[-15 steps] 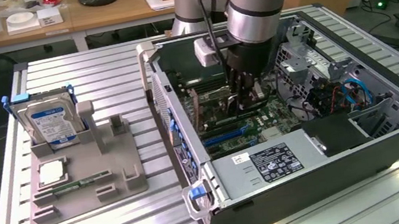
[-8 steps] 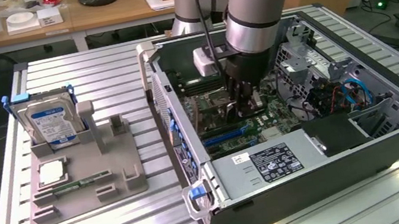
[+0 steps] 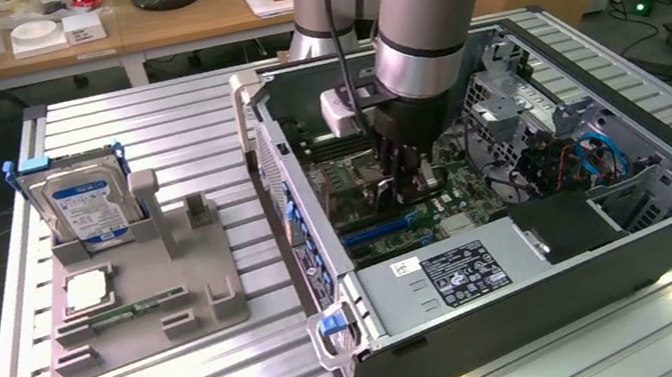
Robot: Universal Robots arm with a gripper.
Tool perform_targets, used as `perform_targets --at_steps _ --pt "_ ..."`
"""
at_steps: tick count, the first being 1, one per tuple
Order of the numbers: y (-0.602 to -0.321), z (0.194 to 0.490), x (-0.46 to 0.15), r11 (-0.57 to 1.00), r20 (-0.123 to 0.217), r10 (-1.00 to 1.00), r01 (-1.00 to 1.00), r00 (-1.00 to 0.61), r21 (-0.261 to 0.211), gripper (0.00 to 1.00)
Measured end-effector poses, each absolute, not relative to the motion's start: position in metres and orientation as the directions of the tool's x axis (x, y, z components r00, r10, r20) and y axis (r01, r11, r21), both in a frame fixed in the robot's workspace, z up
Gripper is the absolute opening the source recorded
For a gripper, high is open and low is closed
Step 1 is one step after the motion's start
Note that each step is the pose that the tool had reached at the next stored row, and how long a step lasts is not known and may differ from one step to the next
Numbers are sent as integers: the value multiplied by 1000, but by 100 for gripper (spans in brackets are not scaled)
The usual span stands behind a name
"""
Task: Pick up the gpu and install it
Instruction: 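Insert the gpu into the slot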
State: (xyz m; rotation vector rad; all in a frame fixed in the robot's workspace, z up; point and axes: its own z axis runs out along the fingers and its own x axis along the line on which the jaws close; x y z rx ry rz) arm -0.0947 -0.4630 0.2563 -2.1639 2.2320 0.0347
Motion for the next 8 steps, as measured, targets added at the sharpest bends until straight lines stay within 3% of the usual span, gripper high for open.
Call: perform_targets --at_steps 8 --pt "-463 248 -99 31 -40 -999 -1000 -30 -7 28"
